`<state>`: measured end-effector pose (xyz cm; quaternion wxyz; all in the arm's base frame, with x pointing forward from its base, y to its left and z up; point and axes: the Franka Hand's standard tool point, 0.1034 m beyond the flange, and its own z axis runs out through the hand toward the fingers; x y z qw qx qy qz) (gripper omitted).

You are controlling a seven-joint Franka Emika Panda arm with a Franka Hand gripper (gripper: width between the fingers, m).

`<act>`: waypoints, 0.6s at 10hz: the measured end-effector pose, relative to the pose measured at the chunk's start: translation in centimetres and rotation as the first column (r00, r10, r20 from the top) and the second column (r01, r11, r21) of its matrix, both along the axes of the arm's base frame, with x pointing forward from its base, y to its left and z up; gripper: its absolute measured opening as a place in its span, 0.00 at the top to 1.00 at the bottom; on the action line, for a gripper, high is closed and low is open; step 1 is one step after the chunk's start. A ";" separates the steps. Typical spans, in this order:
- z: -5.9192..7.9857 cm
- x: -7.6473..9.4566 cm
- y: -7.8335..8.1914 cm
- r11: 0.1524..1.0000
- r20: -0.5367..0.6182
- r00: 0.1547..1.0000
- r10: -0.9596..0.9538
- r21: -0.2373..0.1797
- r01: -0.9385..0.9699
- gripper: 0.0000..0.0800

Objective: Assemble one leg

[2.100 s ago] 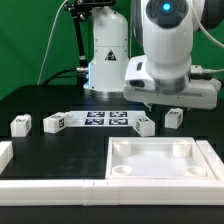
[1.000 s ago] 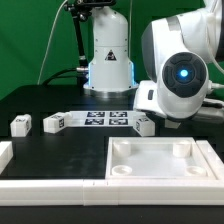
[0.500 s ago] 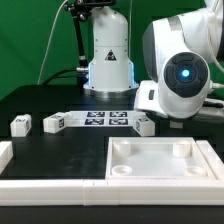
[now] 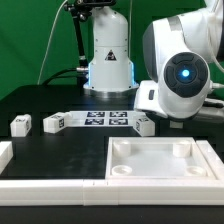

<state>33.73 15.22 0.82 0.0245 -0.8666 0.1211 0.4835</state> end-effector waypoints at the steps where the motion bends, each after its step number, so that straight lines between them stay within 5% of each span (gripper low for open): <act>1: 1.3 0.6 -0.2 1.000 -0.017 1.000 0.007 0.009 -0.007 0.64; 4: 4.7 3.2 -0.5 1.000 -0.004 1.000 0.004 0.022 -0.003 0.64; 6: 4.7 4.5 -0.1 1.000 0.045 0.999 0.002 0.024 -0.003 0.64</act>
Offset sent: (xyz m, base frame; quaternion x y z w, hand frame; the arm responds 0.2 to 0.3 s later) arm 0.0428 0.0003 0.0538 0.0098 -0.0198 0.0019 0.9998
